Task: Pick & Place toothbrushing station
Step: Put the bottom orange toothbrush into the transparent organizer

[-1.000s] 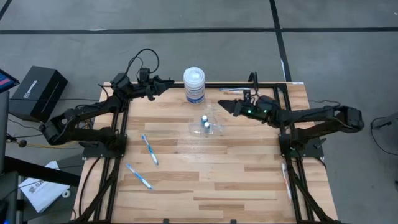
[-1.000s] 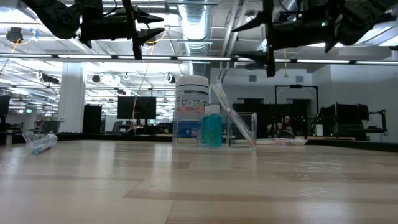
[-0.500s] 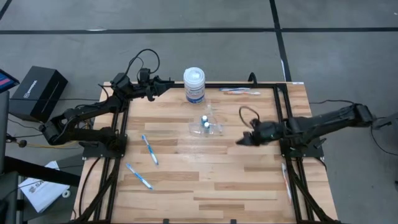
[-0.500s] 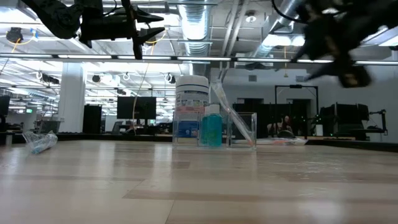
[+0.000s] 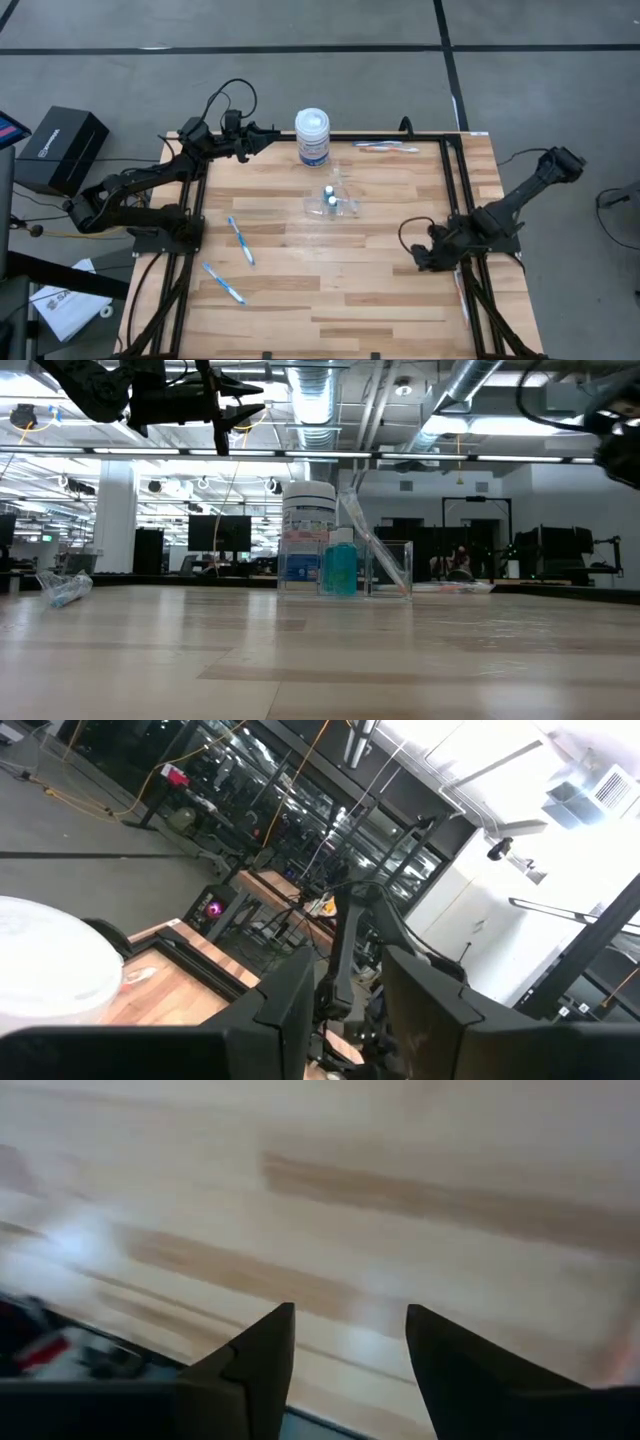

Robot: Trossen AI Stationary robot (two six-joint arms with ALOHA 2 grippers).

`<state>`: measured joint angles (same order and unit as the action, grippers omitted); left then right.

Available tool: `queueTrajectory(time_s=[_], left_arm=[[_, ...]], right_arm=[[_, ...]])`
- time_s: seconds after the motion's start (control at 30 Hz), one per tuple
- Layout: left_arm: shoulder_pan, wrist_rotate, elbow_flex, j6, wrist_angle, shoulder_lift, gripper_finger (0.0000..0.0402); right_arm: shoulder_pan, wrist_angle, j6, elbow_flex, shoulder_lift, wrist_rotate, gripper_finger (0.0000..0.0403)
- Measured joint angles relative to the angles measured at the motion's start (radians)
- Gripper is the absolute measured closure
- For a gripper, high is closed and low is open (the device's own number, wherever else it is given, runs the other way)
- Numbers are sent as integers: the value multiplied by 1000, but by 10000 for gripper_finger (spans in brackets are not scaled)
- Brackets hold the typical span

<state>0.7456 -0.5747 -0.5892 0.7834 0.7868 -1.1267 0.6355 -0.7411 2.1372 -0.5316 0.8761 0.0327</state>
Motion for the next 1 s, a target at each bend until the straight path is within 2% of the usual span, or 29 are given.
queueTrajectory(time_s=[0.17,0.4,0.77,1.0], left_arm=[[0,0,0,3,0,0,286],[0,0,0,3,0,0,286],[0,0,0,0,0,0,286],[0,-21,0,-1,0,0,286]], right_arm=[[20,-189,-1,-61,0,48,224],[21,-506,-92,-188,2,114,225],[77,-500,-89,-145,42,183,237],[98,-383,-80,-76,78,214,235]])
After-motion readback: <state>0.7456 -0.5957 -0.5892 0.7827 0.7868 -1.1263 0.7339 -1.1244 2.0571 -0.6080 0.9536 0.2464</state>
